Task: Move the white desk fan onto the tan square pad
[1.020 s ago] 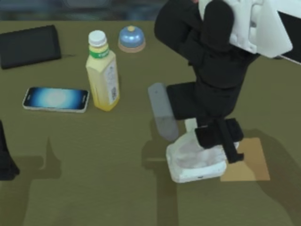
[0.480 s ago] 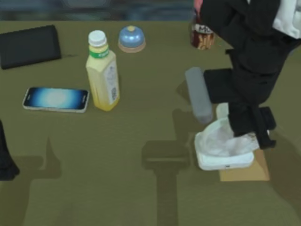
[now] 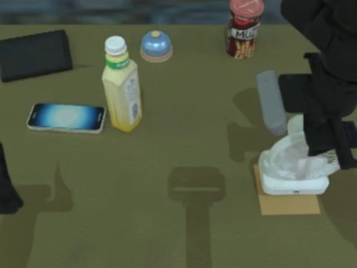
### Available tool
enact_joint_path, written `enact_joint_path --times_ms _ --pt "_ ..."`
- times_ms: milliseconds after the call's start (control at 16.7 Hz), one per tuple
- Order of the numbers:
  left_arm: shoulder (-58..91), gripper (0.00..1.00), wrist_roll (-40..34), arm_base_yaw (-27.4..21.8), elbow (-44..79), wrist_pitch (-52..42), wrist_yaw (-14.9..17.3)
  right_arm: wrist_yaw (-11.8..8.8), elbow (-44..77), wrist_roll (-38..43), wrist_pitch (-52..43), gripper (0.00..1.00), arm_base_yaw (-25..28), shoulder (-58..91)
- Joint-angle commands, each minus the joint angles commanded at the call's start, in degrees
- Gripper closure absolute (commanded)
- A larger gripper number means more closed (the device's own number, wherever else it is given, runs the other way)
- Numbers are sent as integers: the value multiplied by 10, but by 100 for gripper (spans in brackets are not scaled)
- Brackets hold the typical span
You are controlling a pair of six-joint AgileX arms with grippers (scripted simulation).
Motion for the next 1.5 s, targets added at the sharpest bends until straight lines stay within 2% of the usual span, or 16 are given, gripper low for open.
enact_joint_path --times_ms 420,660,1440,1500 --pt "0 0 0 0 0 0 0 0 -68 -4 74 100 -5 4" --pt "0 0 0 0 0 0 0 0 -72 -4 78 100 -5 5" --pt "0 0 0 0 0 0 0 0 -72 -4 78 2 -5 5" --pt "0 0 0 0 0 0 0 0 -72 -4 78 0 -5 5"
